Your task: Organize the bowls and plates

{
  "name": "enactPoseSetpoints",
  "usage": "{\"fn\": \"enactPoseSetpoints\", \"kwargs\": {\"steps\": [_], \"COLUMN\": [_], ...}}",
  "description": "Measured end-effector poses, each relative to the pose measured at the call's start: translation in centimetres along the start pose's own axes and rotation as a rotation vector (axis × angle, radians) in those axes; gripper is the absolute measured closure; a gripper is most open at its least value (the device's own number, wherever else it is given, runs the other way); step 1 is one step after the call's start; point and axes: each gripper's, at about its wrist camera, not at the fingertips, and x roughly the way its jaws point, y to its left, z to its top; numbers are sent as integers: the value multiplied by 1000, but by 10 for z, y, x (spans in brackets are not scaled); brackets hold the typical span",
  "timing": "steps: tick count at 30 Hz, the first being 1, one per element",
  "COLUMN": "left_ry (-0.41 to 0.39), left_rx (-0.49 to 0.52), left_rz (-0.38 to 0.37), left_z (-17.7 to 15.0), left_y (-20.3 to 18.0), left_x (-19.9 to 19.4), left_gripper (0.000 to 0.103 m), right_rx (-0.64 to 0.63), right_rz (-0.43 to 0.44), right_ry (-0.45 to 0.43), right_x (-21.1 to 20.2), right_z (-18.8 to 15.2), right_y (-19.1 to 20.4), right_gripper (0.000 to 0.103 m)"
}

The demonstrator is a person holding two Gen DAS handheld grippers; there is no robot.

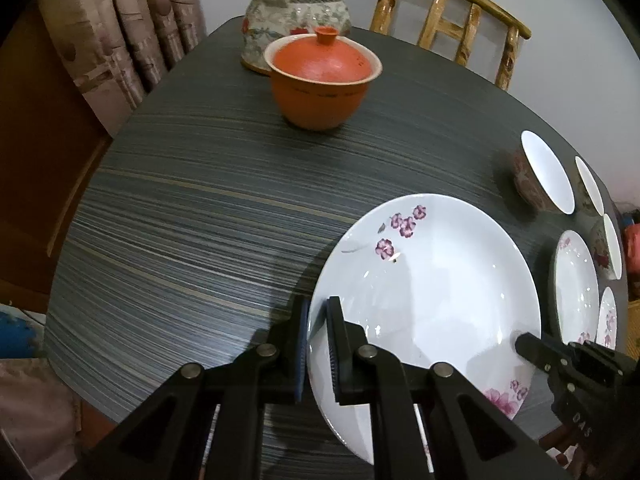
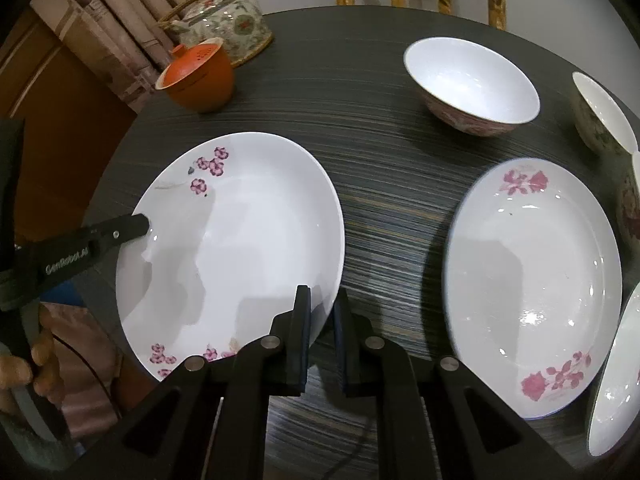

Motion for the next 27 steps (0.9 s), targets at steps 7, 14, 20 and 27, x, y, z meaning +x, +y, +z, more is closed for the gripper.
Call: {"fn": "enactPoseSetpoints", "kwargs": {"steps": [7,14,20,27], "left_ry": [-7,-8,-14,-31], "left_rx": [5,7,22,55], "left_rz": [11,16,31,84], "left_z": [-1,-3,-2,-3], "left_y": [4,5,2,-4], "left_x": [2,6,5,5], "left_gripper": [93,92,92,89], "right_rx": [16,25,30,16], "right_rz": [8,17,33,28], "right_ry": [9,22,19,17], "right_x": [8,8,8,8], "right_z": [-2,-6,-6,-5], "right_y": [7,3,1,2], "right_gripper": [91,91,91,89]}}
